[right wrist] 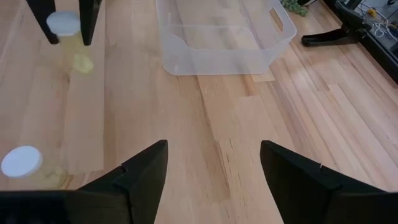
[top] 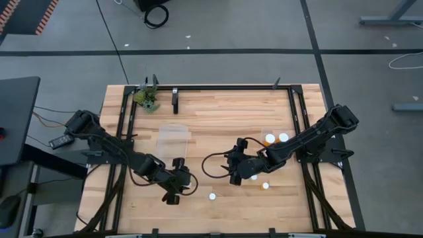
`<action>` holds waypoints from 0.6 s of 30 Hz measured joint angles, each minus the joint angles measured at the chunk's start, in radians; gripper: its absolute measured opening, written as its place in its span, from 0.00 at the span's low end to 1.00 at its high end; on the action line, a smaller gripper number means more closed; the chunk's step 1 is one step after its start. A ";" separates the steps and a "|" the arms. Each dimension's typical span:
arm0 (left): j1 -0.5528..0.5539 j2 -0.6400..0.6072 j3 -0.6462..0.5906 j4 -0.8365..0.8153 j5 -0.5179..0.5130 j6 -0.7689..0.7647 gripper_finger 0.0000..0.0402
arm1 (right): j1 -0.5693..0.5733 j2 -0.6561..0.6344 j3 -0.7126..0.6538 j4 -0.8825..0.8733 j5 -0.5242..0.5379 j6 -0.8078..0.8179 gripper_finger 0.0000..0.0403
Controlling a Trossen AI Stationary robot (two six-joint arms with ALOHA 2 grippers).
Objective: Pick and place medicine bottles into bin by pill shape (circle, oval)
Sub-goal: Put the bottom left yellow pill bottle into the left transparent bin
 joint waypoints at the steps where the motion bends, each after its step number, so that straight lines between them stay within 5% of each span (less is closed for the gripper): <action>1: 0.004 -0.006 0.000 -0.003 0.000 0.004 0.31 | 0.000 0.000 0.000 0.000 0.000 0.000 0.65; 18: 0.099 -0.123 -0.001 -0.093 0.000 0.103 0.32 | 0.000 0.000 0.000 0.000 0.000 -0.003 0.65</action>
